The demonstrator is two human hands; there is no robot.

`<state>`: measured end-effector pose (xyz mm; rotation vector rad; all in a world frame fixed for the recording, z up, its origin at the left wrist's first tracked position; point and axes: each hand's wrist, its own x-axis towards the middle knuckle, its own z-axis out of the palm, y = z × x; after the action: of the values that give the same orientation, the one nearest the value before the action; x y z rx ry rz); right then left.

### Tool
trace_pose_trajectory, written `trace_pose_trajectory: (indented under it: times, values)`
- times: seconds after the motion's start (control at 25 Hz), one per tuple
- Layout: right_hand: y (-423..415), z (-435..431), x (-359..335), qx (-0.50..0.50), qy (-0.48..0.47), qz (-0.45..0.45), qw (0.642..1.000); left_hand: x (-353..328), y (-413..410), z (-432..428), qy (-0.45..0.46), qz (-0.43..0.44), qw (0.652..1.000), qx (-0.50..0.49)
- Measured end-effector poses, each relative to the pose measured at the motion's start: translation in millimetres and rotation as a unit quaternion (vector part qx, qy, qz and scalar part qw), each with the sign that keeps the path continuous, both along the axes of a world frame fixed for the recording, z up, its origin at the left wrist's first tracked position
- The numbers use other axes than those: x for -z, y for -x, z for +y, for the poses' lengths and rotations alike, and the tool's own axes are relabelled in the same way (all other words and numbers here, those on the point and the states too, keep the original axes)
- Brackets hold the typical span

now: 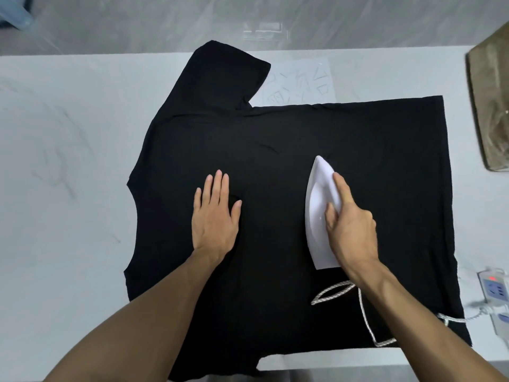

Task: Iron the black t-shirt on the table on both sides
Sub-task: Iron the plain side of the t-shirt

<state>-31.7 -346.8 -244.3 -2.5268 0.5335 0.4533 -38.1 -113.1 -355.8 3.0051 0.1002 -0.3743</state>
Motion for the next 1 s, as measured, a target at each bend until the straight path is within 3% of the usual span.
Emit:
trace_pose_trajectory:
  times: [0.24,0.36,0.48,0.6,1.0]
  values:
    - [0,-23,0,0.023,-0.021,0.000,1.000,-10,-3,-14,-0.014,-0.001,1.000,0.001]
    - [-1,-24,0,0.012,-0.020,-0.002,1.000,-15,-10,-74,0.053,-0.042,0.996,0.053]
    - [-2,-27,1,-0.003,-0.016,-0.006,1.000,-6,-22,-130,0.097,-0.043,0.994,0.038]
    - [-4,-34,4,-0.032,0.002,-0.001,0.999,10,-21,-137,0.038,-0.037,0.998,0.041]
    - [-19,-124,3,0.000,0.012,-0.001,1.000,7,-22,-141,0.009,-0.013,0.999,0.035]
